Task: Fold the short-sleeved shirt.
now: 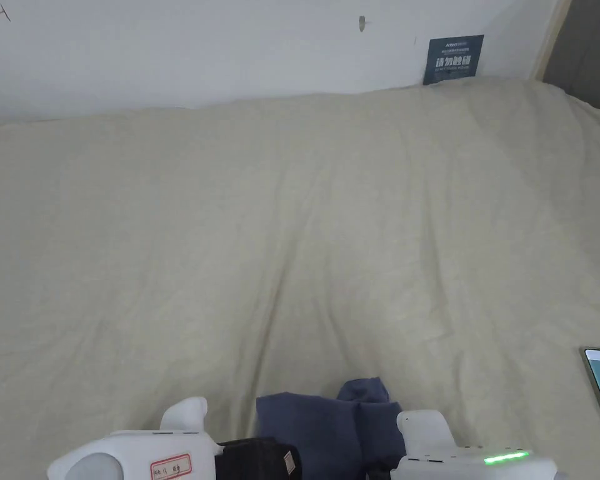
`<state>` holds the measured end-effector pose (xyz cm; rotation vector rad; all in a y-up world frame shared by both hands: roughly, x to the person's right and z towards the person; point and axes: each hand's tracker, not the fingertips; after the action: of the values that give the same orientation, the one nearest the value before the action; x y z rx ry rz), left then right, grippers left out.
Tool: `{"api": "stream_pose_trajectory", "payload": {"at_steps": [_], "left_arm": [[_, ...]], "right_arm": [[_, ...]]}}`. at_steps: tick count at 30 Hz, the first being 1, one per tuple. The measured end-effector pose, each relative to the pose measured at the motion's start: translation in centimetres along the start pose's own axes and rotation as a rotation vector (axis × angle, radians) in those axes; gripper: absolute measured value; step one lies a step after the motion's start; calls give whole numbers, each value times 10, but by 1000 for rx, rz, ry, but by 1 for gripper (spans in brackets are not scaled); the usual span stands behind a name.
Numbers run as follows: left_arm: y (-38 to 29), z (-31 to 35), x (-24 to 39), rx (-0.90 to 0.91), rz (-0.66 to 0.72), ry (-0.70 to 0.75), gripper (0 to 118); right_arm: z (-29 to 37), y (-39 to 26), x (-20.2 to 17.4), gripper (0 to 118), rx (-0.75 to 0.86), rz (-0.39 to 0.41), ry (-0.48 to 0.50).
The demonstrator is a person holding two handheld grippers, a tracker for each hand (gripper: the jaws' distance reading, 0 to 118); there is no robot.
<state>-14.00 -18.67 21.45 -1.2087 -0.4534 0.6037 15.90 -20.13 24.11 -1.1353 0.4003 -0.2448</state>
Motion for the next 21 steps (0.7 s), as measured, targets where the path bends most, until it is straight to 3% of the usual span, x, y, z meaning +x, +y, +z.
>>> {"api": "stream_pose_trajectory", "payload": {"at_steps": [7,10,12,14,17,21], "left_arm": [[3,-17,-8,-47,20,56,82],[4,-20,-10,-54,57,-17,81],[4,-26,-6,-66,23,-24,73],[5,-36,0,-92,-36,23,55],[5,-37,2,-81,-74,36,37],[3,-34,1,-75,-75,-3,32]], "right_arm": [[0,1,-4,4,-8,30,-19],[-1,1,-3,4,-7,25,-17],[0,1,-2,4,-7,16,-13],[-1,2,-2,4,-8,14,-12],[-1,2,-2,4,-10,15,-15],[1,6,-7,4,-18,20,-23]]}}
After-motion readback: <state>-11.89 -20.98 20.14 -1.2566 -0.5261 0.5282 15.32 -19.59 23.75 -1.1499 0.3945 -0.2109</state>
